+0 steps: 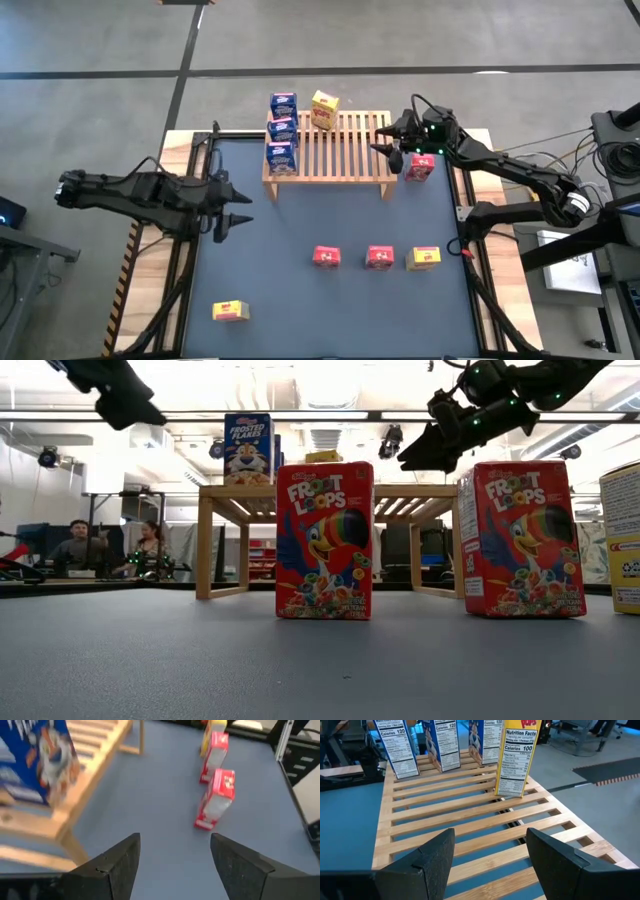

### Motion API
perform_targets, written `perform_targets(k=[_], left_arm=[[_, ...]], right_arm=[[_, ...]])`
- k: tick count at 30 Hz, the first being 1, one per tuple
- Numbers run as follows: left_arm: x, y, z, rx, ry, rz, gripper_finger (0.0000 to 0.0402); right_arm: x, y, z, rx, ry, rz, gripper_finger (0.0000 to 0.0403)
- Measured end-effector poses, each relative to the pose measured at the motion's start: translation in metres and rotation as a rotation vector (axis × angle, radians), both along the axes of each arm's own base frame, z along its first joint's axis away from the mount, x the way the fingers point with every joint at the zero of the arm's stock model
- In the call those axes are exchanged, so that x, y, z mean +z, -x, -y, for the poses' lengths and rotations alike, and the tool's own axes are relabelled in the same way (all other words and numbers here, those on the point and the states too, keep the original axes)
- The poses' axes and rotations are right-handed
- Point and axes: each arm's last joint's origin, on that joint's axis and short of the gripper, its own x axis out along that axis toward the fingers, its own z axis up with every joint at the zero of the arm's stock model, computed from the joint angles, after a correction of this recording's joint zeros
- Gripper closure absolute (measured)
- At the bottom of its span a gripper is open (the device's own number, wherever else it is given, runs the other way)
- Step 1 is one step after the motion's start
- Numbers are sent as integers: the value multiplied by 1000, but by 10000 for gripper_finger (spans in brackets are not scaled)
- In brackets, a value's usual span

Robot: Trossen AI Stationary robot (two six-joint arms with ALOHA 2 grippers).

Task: Stack cereal on shelf
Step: Put the bottom yellow cereal box on the shelf aligned with the other yellow cereal box

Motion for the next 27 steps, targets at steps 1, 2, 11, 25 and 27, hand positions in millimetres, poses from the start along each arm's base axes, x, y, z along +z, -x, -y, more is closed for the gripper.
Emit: perform_targets(k=[1,2,11,25,27], left_arm=[[0,0,0,-1,17,-21,176],[0,-1,1,0,29,-40,176],[-7,-14,10,-49,168,-168,176],[-8,-25,26,-86,154,-271,176],[-10,-23,30,-81,175,-285,176]], right_arm=[[0,0,0,0,0,2,168],[0,0,0,-1,-1,5,168],[1,0,0,-5,-13,10,168],[1,0,0,-1,-14,10,168],[1,0,0,-1,-15,10,168]])
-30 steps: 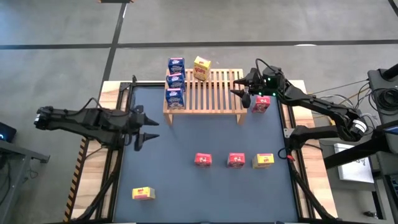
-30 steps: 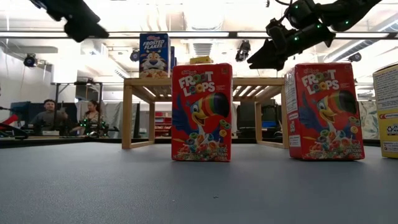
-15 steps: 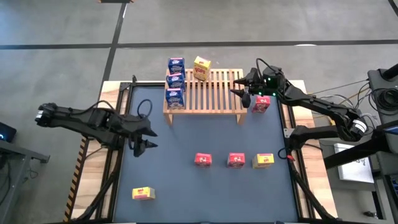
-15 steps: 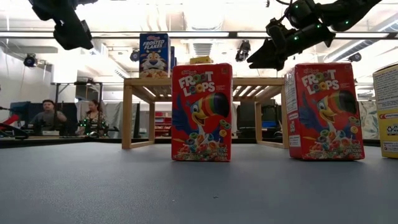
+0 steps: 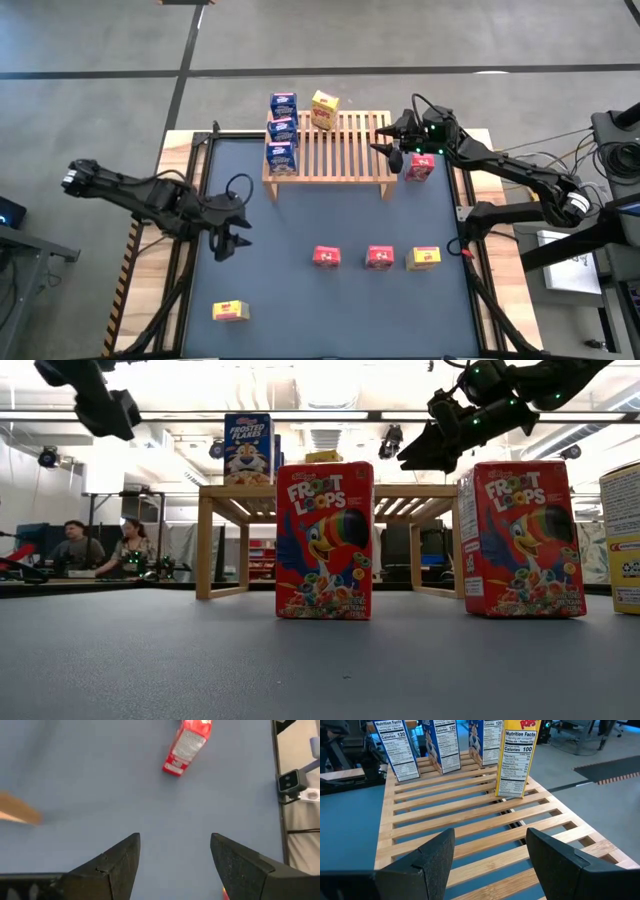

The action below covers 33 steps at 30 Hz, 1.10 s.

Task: Stack cereal on shelf
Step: Put the bottom yellow cereal box on the shelf aligned with the other yellow cereal box

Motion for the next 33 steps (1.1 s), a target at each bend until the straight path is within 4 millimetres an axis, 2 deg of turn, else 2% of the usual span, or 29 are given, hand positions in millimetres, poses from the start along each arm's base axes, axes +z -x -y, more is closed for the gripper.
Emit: perform_targets(k=[5,16,24,33], left_arm=[[-2,5,15,-10,60,-29,176],[3,12,49,-16,39,-30,176],[15,2,62,-20,0,-76,176],[11,-6,81,-32,10,-181,176]], right_arm=[[0,0,0,0,0,-1,168],[0,0,0,-3,-9,3,168],[0,0,0,-5,-32,11,168],[0,-2,-3,9,-27,9,168]])
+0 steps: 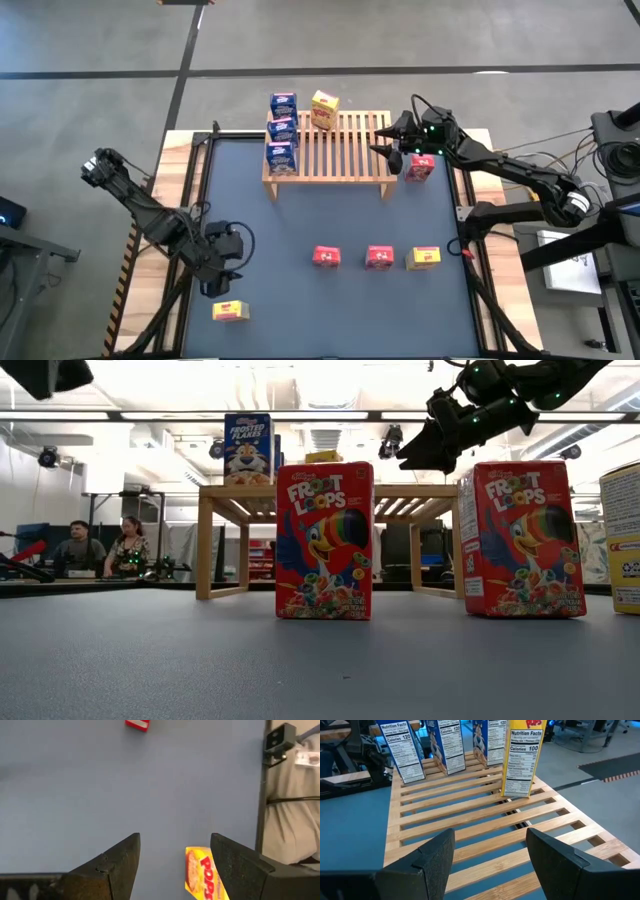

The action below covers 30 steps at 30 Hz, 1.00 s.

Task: Stack cereal on shelf
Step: Put the bottom yellow cereal box on the shelf aligned with the other yellow cereal box

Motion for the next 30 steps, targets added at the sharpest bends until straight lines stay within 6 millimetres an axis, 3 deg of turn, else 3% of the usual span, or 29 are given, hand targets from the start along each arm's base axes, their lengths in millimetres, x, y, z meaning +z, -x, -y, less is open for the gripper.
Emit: perform_targets(k=[10,23,30], left_arm=[[-8,-7,36,-55,-12,-49,170],[-8,-20,91,-32,-50,-163,82],[-21,-11,117,-6,-114,-247,77]], right_arm=[[0,0,0,0,2,-1,168],[0,0,0,-5,-15,4,168],[0,-2,-2,3,-28,8,168]])
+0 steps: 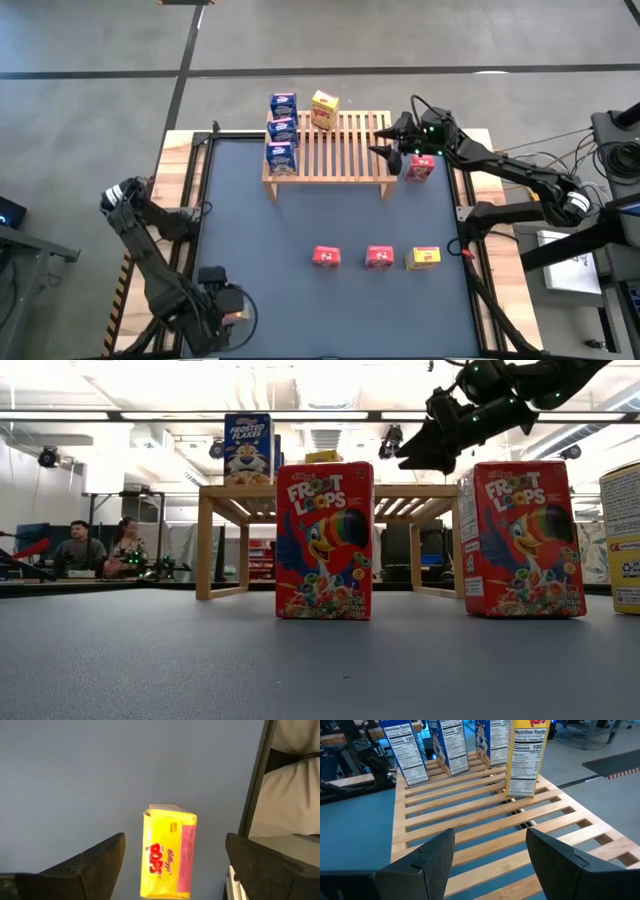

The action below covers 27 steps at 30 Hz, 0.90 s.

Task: Stack cereal on shelf
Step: Put the bottom yellow cereal box on the shelf aligned with the other yellow cereal box

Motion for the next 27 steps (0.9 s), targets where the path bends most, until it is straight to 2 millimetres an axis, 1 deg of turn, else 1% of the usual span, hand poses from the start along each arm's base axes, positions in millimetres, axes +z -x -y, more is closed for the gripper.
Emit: perform_targets(k=[4,8,11,17,22,27], left_arm=[[-5,10,5,19,-7,0,89],[-6,18,3,57,-7,14,92],[-9,20,2,81,-10,8,91],[-26,23,1,71,-30,1,88],[-39,34,5,30,-37,99,94],[-50,41,4,40,-25,105,105]], right_arm=[[0,-2,-3,14,-1,1,168],[0,-4,-5,18,-1,0,168],[0,-5,-6,21,-5,1,168],[0,-5,-6,23,-5,2,168],[0,-5,-6,23,-4,3,168],[0,-5,-6,21,-7,5,168]])
